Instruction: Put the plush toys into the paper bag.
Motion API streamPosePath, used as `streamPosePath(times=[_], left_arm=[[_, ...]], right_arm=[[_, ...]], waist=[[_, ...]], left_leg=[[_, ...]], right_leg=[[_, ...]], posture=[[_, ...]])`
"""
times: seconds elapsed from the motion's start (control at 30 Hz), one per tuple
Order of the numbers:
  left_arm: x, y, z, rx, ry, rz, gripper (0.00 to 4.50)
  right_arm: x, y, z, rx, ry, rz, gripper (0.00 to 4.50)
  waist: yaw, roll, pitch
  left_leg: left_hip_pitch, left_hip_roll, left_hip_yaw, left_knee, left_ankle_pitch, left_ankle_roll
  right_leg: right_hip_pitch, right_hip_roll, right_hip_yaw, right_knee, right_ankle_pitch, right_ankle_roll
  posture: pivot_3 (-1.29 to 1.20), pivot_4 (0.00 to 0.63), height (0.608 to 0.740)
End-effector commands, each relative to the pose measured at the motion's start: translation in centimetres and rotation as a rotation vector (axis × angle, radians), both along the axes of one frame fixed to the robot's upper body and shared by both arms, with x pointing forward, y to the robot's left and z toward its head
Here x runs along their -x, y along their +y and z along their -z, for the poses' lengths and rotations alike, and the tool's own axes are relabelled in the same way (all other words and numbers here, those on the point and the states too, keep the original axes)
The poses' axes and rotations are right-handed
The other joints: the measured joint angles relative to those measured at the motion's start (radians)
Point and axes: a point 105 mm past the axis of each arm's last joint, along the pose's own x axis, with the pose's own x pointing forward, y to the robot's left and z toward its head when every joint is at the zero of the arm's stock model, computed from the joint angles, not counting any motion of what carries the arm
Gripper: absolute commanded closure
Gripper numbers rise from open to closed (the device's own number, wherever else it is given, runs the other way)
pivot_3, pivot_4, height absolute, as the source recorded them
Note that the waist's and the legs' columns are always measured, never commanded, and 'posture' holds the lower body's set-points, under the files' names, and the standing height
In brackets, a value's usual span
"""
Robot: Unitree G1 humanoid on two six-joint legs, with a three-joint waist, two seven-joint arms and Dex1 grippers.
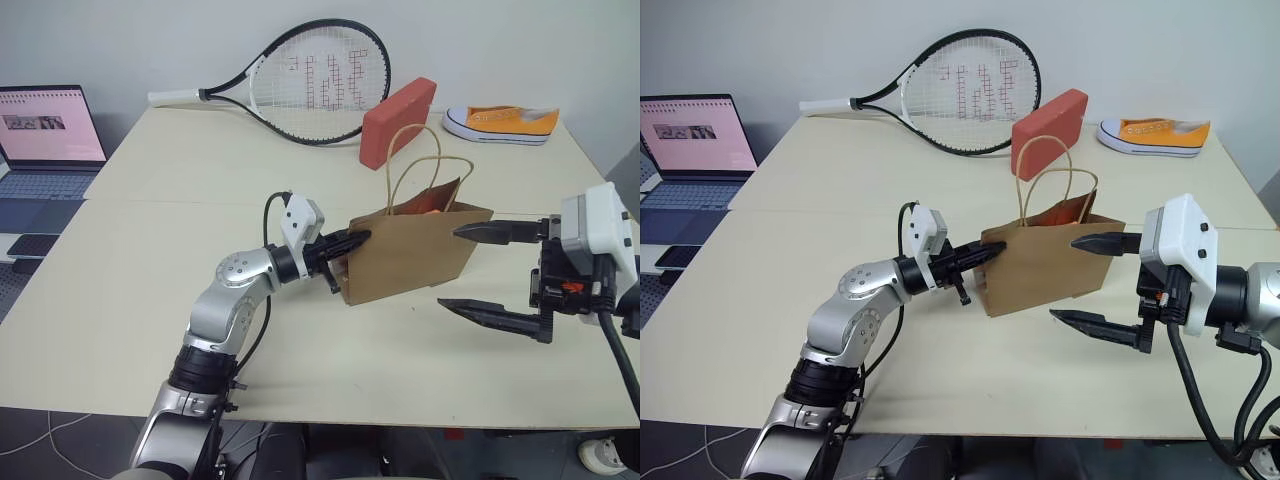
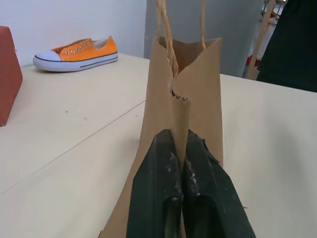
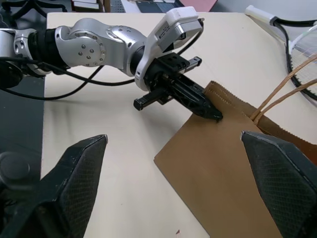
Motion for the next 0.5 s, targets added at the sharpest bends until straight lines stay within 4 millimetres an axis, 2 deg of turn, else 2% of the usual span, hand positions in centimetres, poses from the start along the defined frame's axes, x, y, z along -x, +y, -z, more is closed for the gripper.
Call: streamPosePath(times=[0.03,0.5], left_arm=[[0.1,-0.3,-1.4,0.007,-0.061,0.055,4.47],[0.5,-0.1,-2.2,-0.005,0.075,0.415,4.47]], right_arm=[[-0.1,-0.6,-0.7,0.006,-0.082,0.040,0.00],[3.1,-6.0,-1.0,0.064,0.048,0.236,0.00]], waist=[[0.000,0.000,0.000],[0.003,0.000,0.000]], left_leg=[[0.000,0.000,0.000,0.000,0.000,0.000],[-0.001,0.000,0.000,0.000,0.000,0.000]], right_leg=[[0.000,0.000,0.000,0.000,0.000,0.000],[0.000,0.000,0.000,0.000,0.000,0.000]], posture=[[0.00,0.150,0.740],[0.00,0.150,0.740]])
